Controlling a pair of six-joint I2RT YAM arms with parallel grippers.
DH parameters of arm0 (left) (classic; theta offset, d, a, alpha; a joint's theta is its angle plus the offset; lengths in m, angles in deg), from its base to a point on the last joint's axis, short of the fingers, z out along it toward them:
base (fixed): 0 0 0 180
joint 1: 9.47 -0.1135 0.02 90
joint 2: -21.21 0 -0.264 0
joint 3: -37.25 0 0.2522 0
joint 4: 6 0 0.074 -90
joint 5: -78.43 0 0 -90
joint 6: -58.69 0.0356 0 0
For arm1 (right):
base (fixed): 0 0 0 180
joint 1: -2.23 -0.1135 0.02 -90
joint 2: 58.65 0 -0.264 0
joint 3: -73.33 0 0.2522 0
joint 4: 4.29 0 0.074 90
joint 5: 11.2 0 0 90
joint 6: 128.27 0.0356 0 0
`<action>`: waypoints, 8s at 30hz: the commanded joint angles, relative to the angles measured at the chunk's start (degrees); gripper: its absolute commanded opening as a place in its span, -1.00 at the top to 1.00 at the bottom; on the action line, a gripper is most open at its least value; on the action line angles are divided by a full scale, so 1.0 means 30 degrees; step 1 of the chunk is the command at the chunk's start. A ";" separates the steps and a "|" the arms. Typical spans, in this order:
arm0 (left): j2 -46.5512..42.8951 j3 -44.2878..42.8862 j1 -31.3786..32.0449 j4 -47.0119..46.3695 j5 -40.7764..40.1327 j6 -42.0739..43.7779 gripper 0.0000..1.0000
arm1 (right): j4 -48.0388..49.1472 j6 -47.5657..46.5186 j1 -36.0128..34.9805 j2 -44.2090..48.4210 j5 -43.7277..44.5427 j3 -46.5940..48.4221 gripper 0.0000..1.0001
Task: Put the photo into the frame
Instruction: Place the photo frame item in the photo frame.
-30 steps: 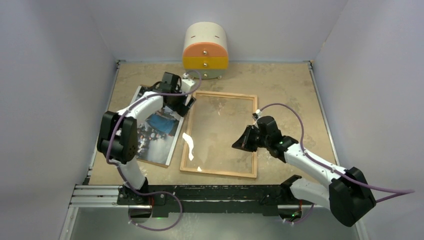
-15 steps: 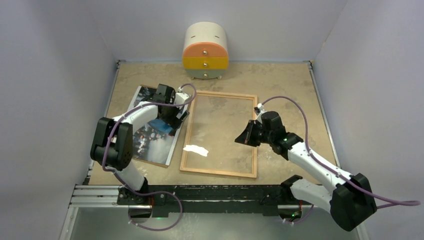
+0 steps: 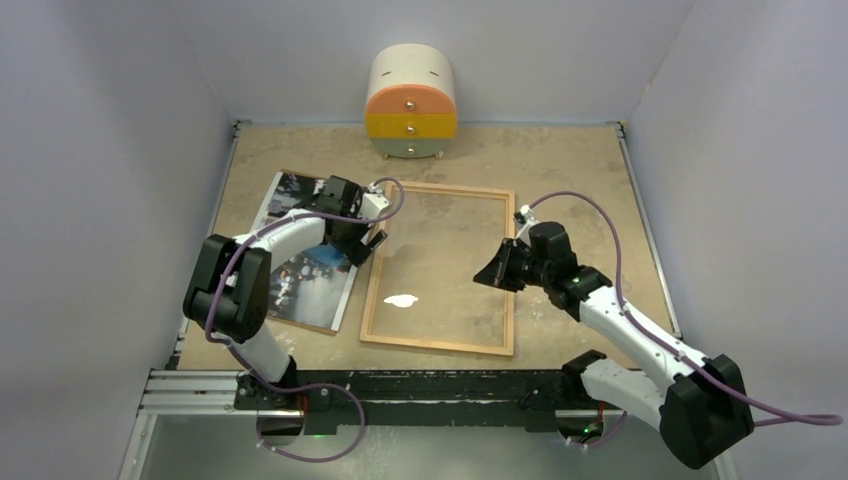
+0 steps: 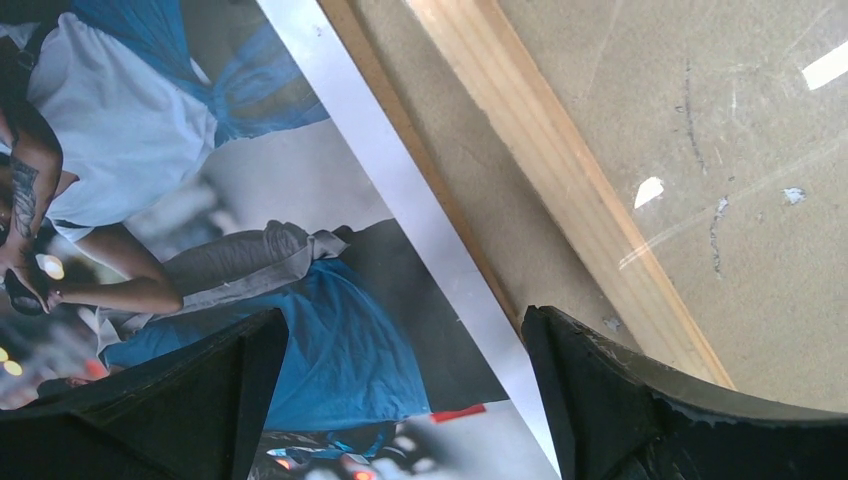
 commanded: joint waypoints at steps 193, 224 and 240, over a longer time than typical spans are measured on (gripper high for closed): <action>0.0100 0.1533 0.0249 -0.1254 0.0611 0.0882 -0.82 | 1.2133 0.0101 0.5141 -0.5980 -0.7325 -0.0794 0.04; -0.0132 0.1604 0.0235 -0.1230 0.0699 0.0881 -0.82 | 0.4822 -0.4485 0.5113 -0.7001 -0.1821 0.1908 -0.98; -0.0218 0.1658 0.0256 -0.1255 0.0699 0.0853 -0.88 | 0.3109 -0.4709 0.5112 -0.6753 0.1234 0.2416 -0.98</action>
